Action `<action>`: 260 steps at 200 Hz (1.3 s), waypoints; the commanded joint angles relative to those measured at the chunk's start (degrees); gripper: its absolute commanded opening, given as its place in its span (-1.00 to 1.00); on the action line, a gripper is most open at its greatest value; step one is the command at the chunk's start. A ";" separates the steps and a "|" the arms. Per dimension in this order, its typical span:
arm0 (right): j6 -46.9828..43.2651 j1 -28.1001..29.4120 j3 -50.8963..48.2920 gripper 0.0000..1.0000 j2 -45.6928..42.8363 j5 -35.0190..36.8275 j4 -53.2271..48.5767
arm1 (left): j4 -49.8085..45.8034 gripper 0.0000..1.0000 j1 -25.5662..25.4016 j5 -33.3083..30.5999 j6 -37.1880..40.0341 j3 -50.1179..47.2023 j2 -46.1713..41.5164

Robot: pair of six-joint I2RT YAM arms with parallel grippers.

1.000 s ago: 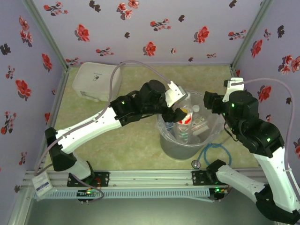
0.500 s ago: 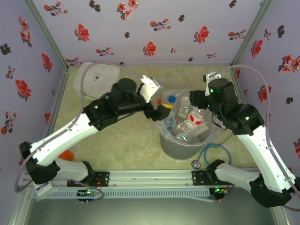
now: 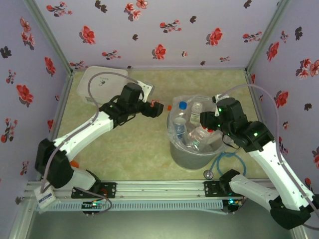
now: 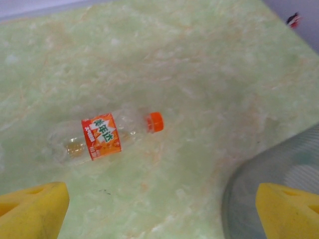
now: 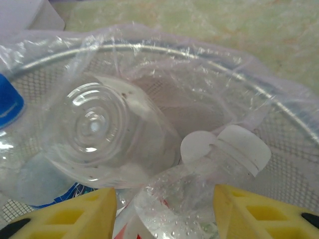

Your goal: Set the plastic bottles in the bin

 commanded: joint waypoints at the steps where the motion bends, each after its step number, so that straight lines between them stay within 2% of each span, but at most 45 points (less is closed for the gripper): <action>1: 1.85 -0.34 0.61 0.08 -1.29 -1.27 2.14 | 3.36 0.93 1.64 0.98 -2.29 2.81 4.68; 27: 1.22 -0.32 2.49 0.08 -3.56 1.57 1.88 | 5.13 0.98 3.49 0.31 -8.83 3.94 10.47; 45: 1.08 -0.37 3.12 0.09 -5.70 4.09 2.13 | 6.17 1.00 4.48 -4.17 -18.74 3.60 13.08; 81: 1.11 -0.39 2.70 0.19 -9.12 7.81 1.90 | 24.22 1.00 4.79 -10.01 -40.97 -6.13 15.23; 120: 0.15 -0.49 3.23 0.27 -9.78 8.77 -0.15 | 31.35 1.00 5.08 -10.67 -53.13 -6.46 21.60; 174: -0.82 -0.58 3.05 0.29 -11.66 12.39 -2.36 | 35.90 0.99 5.41 -10.19 -59.91 -4.43 28.80; 211: -1.17 -0.58 2.52 0.29 -12.53 12.88 -2.93 | 38.39 0.89 5.38 -10.05 -62.18 -3.23 32.32; 230: -1.35 -0.60 2.43 0.29 -12.85 13.26 -3.28 | 38.26 0.77 5.49 -9.89 -61.94 -1.75 33.80; 260: -1.52 -0.59 2.52 0.28 -13.86 13.92 -4.16 | 38.48 0.43 5.76 -9.50 -61.62 -0.91 34.13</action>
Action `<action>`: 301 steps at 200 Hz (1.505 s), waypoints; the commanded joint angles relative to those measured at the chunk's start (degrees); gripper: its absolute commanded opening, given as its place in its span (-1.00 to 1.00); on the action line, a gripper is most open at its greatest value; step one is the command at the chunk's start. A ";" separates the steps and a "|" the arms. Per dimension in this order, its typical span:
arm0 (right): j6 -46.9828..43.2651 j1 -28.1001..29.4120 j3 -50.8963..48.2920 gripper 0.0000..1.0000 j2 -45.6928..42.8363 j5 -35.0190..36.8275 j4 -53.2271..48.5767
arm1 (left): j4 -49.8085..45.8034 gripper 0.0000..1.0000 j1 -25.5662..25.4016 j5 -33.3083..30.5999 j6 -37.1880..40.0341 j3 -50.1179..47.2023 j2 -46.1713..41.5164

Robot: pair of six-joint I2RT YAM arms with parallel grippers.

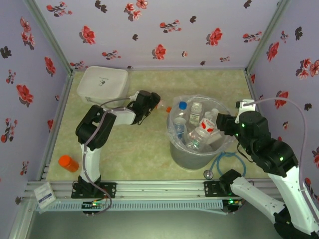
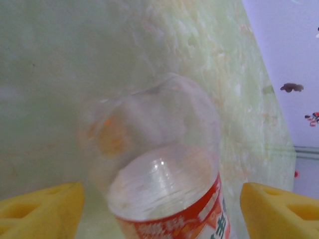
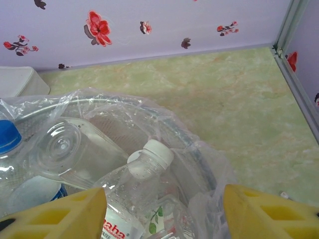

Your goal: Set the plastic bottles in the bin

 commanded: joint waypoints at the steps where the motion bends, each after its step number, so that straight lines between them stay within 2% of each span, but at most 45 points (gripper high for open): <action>1: -1.33 -0.37 0.67 0.28 -1.29 2.40 -1.35 | 1.39 0.41 0.58 -0.19 -0.33 1.40 1.69; 26: -1.49 -0.38 0.58 0.28 -2.17 3.02 -2.20 | 2.04 0.19 0.80 -0.18 0.26 0.89 0.34; 85: -1.64 -0.45 0.82 0.25 -2.59 3.38 -2.68 | 1.04 -0.10 1.56 -0.36 4.19 0.27 -5.25; 124: -1.93 -0.43 1.63 0.24 -2.91 3.47 -3.19 | 0.02 -0.26 2.20 -0.36 8.34 -1.71 -11.91; 166: -3.64 -0.43 5.04 0.23 -1.47 3.24 -3.80 | -3.91 -0.28 2.38 0.18 16.51 -4.35 -25.80; 212: -4.03 -0.46 7.38 0.21 1.31 8.29 -5.32 | -20.80 -0.27 1.66 3.17 29.94 1.88 -43.34; 234: -4.14 -0.49 8.38 0.21 2.10 8.95 -4.88 | -26.90 -0.27 -1.36 7.03 34.74 7.02 -47.05; 260: -4.49 -0.45 9.69 0.21 2.67 9.18 -4.88 | -31.58 -0.27 -9.20 9.59 41.66 13.48 -47.61; 277: -4.50 -0.54 9.71 0.21 3.26 9.01 -5.29 | -31.52 -0.27 -15.31 13.06 44.84 16.80 -45.14; 301: -4.37 -0.52 9.45 0.21 4.02 9.12 -5.41 | -35.11 -0.29 -22.41 18.48 47.52 24.95 -36.76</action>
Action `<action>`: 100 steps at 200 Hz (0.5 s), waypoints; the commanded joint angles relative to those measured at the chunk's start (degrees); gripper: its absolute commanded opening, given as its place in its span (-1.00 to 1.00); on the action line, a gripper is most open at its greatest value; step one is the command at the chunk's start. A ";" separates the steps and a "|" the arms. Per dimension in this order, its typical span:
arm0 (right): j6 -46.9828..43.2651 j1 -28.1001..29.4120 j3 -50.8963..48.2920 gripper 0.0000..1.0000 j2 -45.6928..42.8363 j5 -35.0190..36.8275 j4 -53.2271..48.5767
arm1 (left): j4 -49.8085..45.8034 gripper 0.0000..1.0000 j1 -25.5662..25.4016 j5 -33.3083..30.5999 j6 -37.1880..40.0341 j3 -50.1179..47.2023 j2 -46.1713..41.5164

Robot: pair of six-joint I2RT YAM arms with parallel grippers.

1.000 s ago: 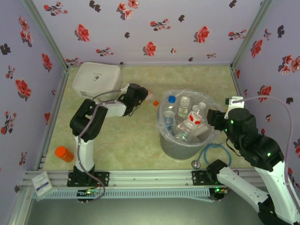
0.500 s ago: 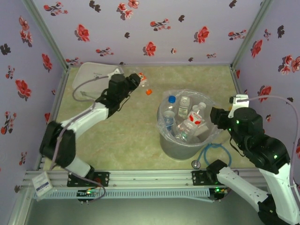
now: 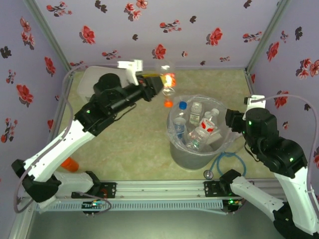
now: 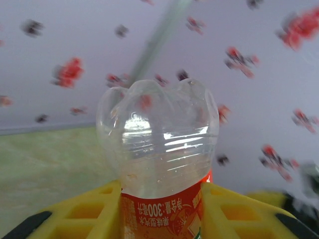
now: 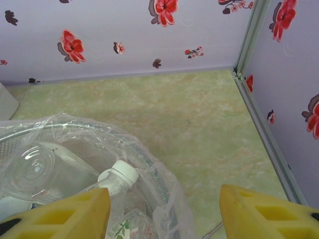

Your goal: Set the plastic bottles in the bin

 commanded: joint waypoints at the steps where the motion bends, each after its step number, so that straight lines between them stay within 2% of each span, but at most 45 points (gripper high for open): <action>1: -0.87 -0.37 0.91 0.21 0.85 1.98 -0.51 | -6.27 -0.29 -5.23 7.63 6.93 6.20 7.79; 33: 0.40 -0.47 1.59 0.18 -0.37 2.88 -0.49 | -9.30 -0.32 -9.92 13.25 7.52 14.67 18.19; 74: 1.00 -0.52 2.31 0.18 -1.53 2.94 -1.48 | -19.20 -0.32 -12.89 12.61 10.03 24.93 28.72; 84: 0.98 -0.56 2.31 0.18 -1.55 2.87 -1.57 | -20.62 -0.26 -13.24 12.59 10.15 26.29 30.41; 100: 0.83 -0.56 2.40 0.18 -1.16 2.47 -1.74 | -23.85 -0.06 -13.95 12.58 11.24 29.09 32.77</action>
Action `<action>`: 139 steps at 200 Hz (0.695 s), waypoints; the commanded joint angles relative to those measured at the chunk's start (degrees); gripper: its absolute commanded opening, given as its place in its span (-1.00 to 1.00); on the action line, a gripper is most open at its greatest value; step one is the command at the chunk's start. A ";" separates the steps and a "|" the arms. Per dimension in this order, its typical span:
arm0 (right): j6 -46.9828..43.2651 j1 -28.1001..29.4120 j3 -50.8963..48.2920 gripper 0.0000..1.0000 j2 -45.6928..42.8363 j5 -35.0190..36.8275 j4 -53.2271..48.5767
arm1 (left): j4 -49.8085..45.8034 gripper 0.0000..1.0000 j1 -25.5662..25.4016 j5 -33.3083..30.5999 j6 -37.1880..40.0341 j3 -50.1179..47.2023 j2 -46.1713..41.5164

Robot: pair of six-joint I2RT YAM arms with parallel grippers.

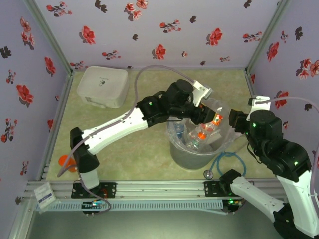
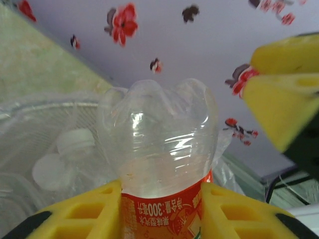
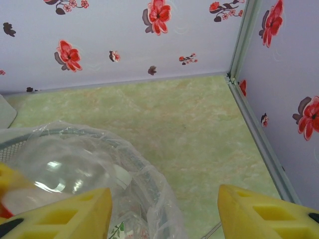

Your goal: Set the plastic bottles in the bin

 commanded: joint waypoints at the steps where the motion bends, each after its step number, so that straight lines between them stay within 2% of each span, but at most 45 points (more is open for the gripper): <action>1: 0.68 -0.36 1.24 0.19 0.03 1.19 -1.00 | -6.57 -0.05 -0.96 1.30 3.15 5.53 1.88; 23: 0.21 -0.36 1.69 0.24 1.57 -0.29 -1.65 | -7.42 0.38 -1.36 1.46 4.32 6.65 1.81; 40: 0.10 -0.36 2.05 0.28 2.96 -1.72 -2.13 | -6.57 0.63 -1.20 1.27 5.03 5.83 -0.36; 53: 0.10 -0.36 2.14 0.30 3.83 -3.10 -2.15 | -5.07 0.72 -0.72 1.22 4.95 4.16 -2.98; 77: 0.62 -0.36 1.91 0.30 5.17 -7.33 -2.21 | -2.92 0.74 0.74 -2.17 4.99 -0.20 -9.48; 110: 0.89 -0.34 0.21 0.22 7.87 -17.71 -3.20 | -2.02 0.69 5.40 -8.72 4.76 -9.84 -19.25; 139: 2.19 -0.36 -2.30 0.15 7.65 -14.81 -7.02 | -2.41 0.60 10.63 -13.07 2.37 -18.21 -25.17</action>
